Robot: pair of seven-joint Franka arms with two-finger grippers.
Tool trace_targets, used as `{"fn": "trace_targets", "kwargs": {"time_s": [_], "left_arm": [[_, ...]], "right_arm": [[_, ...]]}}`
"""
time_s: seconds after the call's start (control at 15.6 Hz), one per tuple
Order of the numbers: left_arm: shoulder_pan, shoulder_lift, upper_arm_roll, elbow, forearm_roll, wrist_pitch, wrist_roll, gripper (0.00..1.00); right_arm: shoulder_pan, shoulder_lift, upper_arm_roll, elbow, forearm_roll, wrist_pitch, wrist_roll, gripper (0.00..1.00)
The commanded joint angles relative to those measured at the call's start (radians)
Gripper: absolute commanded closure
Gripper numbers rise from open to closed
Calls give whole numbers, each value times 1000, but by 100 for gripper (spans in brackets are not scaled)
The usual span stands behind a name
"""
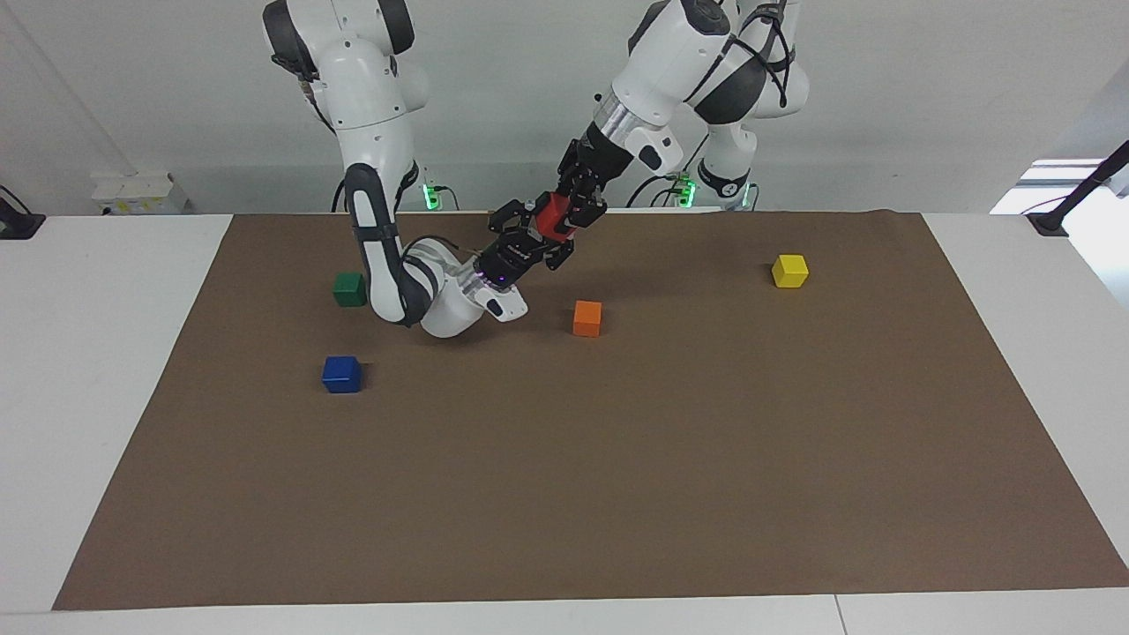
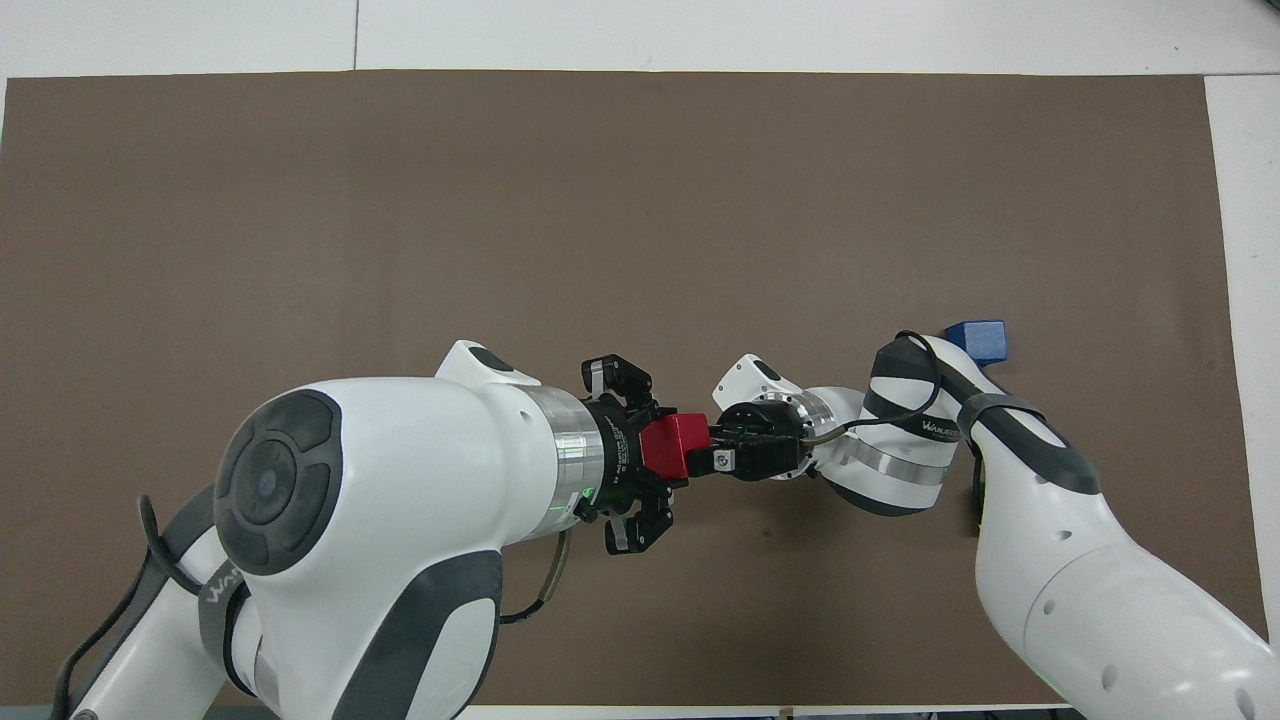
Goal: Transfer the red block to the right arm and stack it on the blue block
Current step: 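Close the right gripper on the red block held by the left gripper, then open the left gripper and withdraw it from the red block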
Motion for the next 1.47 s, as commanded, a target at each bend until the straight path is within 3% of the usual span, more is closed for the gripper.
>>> {"fn": "trace_targets", "kwargs": {"time_s": [0.0,0.19,0.38,0.51,0.83,1.15,1.41], "left_arm": [[-10,-49,12,-24,-29,9,-24,0],[11,-90,20,-25,-29,2,-9,0],[104,-107,27,-13,-29,-34,-10,0],[118,-107,79,-19,-28,-60,13,0],[132,-104,257,-31,-26,-129,412,0],[353,-72,275,-33,-9,-143,894,0],[373,63,275,10,239,-129,1183,0]], "right_arm": [[-3,-2,5,10,3,32,-16,100],[-4,-5,5,10,3,32,-15,100],[-4,-5,5,13,3,34,-15,100],[-4,-5,5,13,3,34,-15,100],[-4,-8,5,15,3,37,-15,100],[-15,-98,4,12,0,221,62,100],[-25,-215,1,12,-19,406,185,100]]}}
